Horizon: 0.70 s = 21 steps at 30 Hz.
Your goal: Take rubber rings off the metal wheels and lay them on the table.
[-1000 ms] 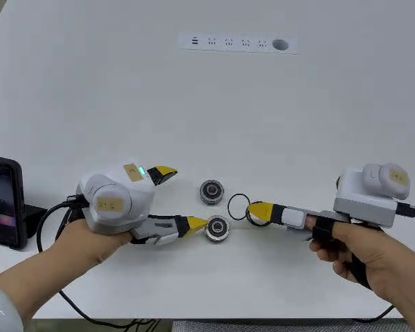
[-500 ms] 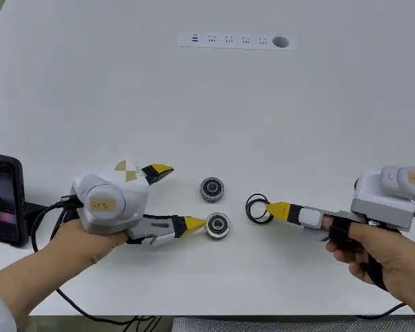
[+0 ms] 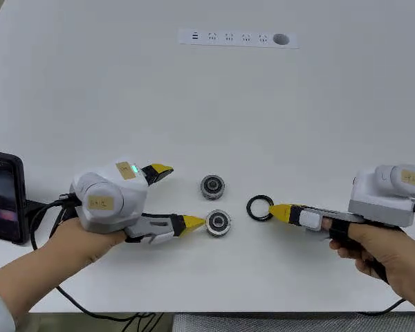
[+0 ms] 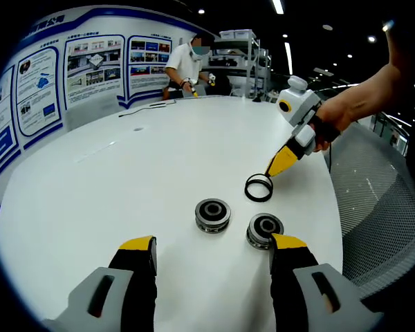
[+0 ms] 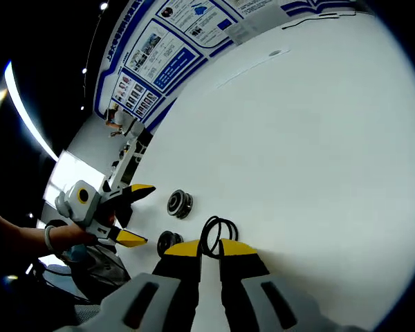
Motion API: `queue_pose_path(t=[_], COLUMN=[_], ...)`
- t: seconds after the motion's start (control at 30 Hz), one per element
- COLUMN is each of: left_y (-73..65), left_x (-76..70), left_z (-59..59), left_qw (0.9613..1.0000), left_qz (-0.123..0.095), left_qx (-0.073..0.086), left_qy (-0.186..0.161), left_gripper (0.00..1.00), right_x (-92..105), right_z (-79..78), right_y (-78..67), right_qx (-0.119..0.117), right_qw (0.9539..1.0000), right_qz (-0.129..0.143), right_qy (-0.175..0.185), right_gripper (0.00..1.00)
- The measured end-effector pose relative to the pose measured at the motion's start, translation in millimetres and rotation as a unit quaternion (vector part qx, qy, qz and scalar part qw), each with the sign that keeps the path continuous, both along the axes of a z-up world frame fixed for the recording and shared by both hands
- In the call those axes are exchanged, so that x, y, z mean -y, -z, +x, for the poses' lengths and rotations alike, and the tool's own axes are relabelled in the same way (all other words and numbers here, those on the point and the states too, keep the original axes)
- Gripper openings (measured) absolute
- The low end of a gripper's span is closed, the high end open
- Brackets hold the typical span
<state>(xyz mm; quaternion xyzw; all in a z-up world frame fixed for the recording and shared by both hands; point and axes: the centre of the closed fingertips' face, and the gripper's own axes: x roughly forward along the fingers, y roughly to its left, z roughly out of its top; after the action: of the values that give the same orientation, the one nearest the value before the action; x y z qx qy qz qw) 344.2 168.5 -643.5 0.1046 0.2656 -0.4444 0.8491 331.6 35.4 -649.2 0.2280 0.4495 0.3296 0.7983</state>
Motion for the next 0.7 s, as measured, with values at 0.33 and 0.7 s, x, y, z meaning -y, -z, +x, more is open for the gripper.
queue_pose_path(t=[0.33,0.7], left_y=[-3.0,-6.9], left_x=[-0.7,-1.5], left_z=[-4.6,-13.8], left_qw=[1.0000,0.9997], left_qz=[-0.008,-0.019], left_qx=[-0.004,-0.011], left_qy=[0.002,0.006], left_gripper=[0.68,0.71], right_x=[1.5,5.0], right_z=[-2.9,-9.2], right_y=[-1.2,-2.3], right_qx=[0.047,0.115], right_qw=[0.9973,0.9859], right_qz=[-0.032,-0.067], right_qy=[-0.045,-0.101], right_gripper=[0.22,0.42])
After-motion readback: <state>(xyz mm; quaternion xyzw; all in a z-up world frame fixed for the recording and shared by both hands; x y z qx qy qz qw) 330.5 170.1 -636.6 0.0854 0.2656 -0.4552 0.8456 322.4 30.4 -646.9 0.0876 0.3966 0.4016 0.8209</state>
